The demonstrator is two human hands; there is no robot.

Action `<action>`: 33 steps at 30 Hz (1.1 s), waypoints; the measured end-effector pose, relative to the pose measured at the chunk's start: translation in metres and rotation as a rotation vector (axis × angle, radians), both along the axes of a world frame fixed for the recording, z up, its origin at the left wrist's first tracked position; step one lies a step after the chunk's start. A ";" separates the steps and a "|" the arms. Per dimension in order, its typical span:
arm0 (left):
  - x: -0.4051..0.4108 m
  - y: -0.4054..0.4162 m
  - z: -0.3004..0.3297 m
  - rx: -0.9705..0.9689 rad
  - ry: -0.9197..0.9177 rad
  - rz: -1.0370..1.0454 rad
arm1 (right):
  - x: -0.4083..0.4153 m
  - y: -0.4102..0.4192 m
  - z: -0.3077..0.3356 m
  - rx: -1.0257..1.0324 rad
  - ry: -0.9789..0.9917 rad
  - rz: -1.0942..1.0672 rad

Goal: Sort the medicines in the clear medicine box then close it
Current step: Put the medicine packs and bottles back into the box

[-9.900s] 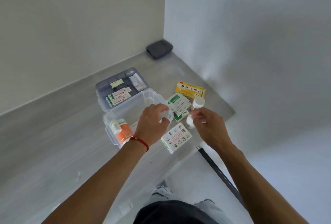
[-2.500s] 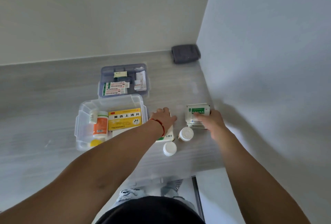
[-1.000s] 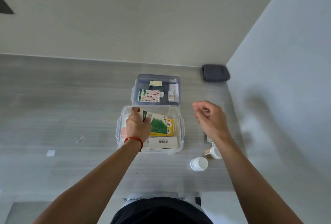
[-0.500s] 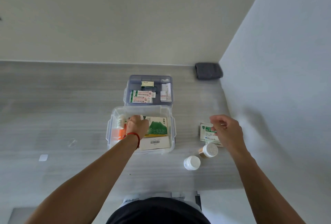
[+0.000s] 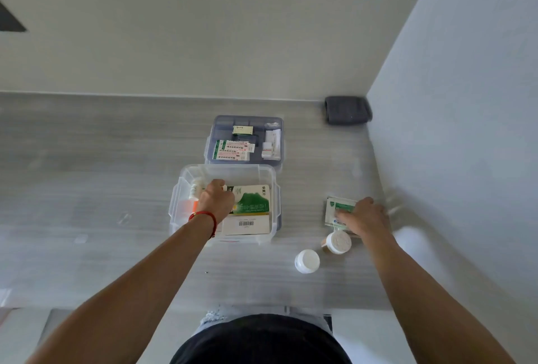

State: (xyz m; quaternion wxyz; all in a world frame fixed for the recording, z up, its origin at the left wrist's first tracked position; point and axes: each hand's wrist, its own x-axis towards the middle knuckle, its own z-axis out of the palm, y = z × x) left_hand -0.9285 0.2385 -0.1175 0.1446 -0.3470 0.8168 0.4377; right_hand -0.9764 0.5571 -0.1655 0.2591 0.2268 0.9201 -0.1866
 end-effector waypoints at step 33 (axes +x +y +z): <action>0.018 -0.016 0.036 0.894 0.306 -0.037 | 0.006 -0.159 0.098 -0.794 0.225 0.377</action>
